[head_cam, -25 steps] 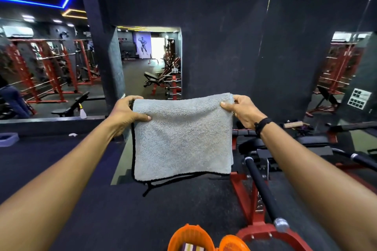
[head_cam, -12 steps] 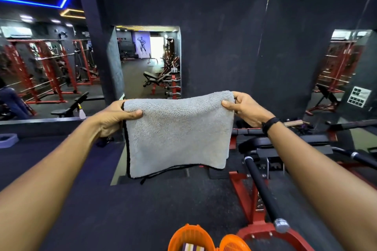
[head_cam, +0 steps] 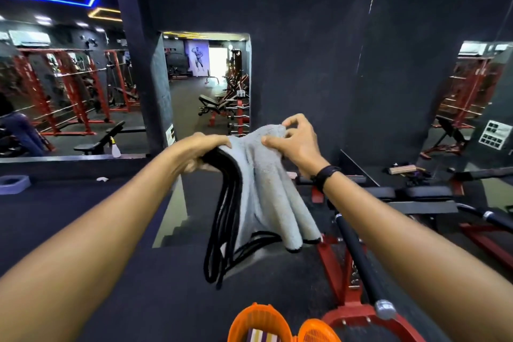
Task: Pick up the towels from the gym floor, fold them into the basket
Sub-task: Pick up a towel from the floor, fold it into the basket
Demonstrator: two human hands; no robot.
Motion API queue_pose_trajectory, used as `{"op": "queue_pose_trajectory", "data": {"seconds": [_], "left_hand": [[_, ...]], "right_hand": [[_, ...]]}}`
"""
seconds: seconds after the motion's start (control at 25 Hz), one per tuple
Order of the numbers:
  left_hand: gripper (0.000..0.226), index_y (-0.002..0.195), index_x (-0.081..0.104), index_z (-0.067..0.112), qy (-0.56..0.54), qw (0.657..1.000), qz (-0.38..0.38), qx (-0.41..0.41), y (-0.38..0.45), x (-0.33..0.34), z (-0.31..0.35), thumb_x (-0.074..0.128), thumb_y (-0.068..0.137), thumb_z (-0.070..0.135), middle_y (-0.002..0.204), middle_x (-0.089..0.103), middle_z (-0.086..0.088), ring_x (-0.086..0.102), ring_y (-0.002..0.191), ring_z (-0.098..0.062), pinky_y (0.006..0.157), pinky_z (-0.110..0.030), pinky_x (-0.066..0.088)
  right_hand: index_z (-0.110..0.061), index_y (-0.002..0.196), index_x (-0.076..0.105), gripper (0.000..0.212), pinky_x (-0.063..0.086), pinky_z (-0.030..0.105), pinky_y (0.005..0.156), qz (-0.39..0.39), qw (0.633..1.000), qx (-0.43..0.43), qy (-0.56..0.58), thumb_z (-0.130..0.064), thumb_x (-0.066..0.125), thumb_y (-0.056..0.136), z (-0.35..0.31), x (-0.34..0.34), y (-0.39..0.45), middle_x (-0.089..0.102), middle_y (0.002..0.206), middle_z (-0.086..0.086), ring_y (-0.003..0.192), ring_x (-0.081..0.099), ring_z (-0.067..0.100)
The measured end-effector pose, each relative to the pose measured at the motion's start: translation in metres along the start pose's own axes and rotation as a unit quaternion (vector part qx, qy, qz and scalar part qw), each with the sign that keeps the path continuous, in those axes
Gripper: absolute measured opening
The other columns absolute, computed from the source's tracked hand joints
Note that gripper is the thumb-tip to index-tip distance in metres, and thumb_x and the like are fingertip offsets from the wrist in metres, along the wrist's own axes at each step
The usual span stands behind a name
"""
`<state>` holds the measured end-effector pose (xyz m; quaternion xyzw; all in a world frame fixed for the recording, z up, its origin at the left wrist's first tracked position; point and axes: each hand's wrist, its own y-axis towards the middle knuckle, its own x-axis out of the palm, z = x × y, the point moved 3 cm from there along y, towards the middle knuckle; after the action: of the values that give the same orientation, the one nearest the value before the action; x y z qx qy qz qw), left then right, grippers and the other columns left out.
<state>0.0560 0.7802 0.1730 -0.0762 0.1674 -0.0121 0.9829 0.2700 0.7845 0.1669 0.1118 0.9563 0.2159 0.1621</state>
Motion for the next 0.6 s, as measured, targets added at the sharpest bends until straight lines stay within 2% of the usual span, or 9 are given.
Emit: {"op": "queue_pose_trajectory", "data": {"seconds": [0.08,0.16,0.24,0.36,0.4,0.44,0.52,0.56,0.6], "left_hand": [[0.034,0.085,0.060,0.013,-0.065,0.995,-0.071,-0.018,-0.005,0.015,0.013,0.061,0.085,0.047,0.047,0.058,0.001,0.061,0.045,-0.011,0.061,-0.039,0.061],[0.054,0.079,0.066,0.018,-0.038,0.992,-0.120,-0.024,-0.008,0.025,0.018,0.053,0.079,0.070,0.058,0.064,0.000,0.065,0.054,-0.012,0.058,-0.034,0.059],[0.046,0.069,0.063,0.021,0.001,0.992,-0.122,-0.018,-0.007,0.027,0.015,0.057,0.081,0.065,0.058,0.061,0.003,0.060,0.051,-0.009,0.055,-0.027,0.054],[0.017,0.075,0.061,0.017,-0.003,0.998,-0.062,0.017,0.004,0.016,0.001,0.071,0.077,0.031,0.073,0.060,-0.003,0.057,0.059,-0.012,0.058,-0.025,0.050],[0.023,0.079,0.063,0.013,-0.006,0.997,-0.063,0.043,0.007,0.011,-0.004,0.076,0.068,0.028,0.076,0.060,-0.005,0.056,0.061,-0.013,0.057,-0.024,0.048],[0.037,0.086,0.067,0.008,-0.006,0.994,-0.084,0.071,0.008,0.007,-0.006,0.079,0.057,0.029,0.080,0.061,-0.008,0.056,0.064,-0.014,0.057,-0.022,0.047],[0.065,0.105,0.069,0.006,-0.022,0.979,-0.146,0.138,0.003,0.001,-0.003,0.086,0.046,0.030,0.092,0.067,-0.011,0.063,0.075,-0.015,0.062,-0.022,0.051],[0.072,0.110,0.069,0.008,-0.041,0.969,-0.178,0.167,-0.002,-0.002,0.001,0.089,0.045,0.030,0.098,0.069,-0.010,0.065,0.081,-0.016,0.066,-0.023,0.054],[0.076,0.114,0.068,0.011,-0.063,0.960,-0.196,0.189,-0.005,-0.006,0.006,0.091,0.045,0.032,0.101,0.070,-0.009,0.067,0.086,-0.016,0.070,-0.023,0.055]], "right_hand": [[-0.020,0.081,0.049,0.043,0.048,0.031,0.062,-0.024,0.998,-0.065,0.000,-0.024,0.086,0.061,-0.019,0.018,-0.016,0.067,0.071,0.001,0.063,0.055,0.009],[-0.016,0.080,0.049,0.040,0.048,0.031,0.061,-0.047,0.993,-0.112,-0.001,-0.020,0.085,0.063,-0.029,0.029,-0.027,0.067,0.068,0.000,0.061,0.055,0.008],[-0.013,0.083,0.048,0.038,0.052,0.034,0.065,-0.103,0.987,-0.125,0.004,-0.013,0.083,0.067,-0.026,0.033,-0.032,0.069,0.071,-0.001,0.064,0.061,0.010],[-0.007,0.090,0.049,0.031,0.059,0.035,0.081,-0.248,0.961,-0.088,0.079,0.001,0.076,0.076,-0.020,0.032,-0.041,0.073,0.093,0.011,0.089,0.071,0.017],[-0.006,0.089,0.050,0.029,0.059,0.033,0.078,-0.244,0.958,-0.081,0.128,0.003,0.074,0.078,-0.018,0.027,-0.040,0.072,0.092,0.014,0.086,0.071,0.019],[-0.006,0.088,0.050,0.027,0.058,0.030,0.073,-0.196,0.964,-0.076,0.164,0.001,0.075,0.078,-0.014,0.018,-0.037,0.070,0.088,0.015,0.080,0.070,0.019],[-0.009,0.094,0.053,0.037,0.056,0.030,0.074,-0.095,0.982,-0.078,0.142,-0.013,0.083,0.072,0.002,-0.004,-0.022,0.067,0.094,0.008,0.080,0.065,0.016],[-0.012,0.103,0.054,0.052,0.055,0.032,0.081,-0.104,0.986,-0.070,0.110,-0.024,0.087,0.066,0.010,-0.012,-0.017,0.066,0.105,0.004,0.089,0.064,0.015],[-0.017,0.115,0.052,0.069,0.054,0.033,0.089,-0.154,0.983,-0.054,0.085,-0.035,0.090,0.060,0.015,-0.015,-0.016,0.063,0.116,0.000,0.101,0.063,0.015]]}}
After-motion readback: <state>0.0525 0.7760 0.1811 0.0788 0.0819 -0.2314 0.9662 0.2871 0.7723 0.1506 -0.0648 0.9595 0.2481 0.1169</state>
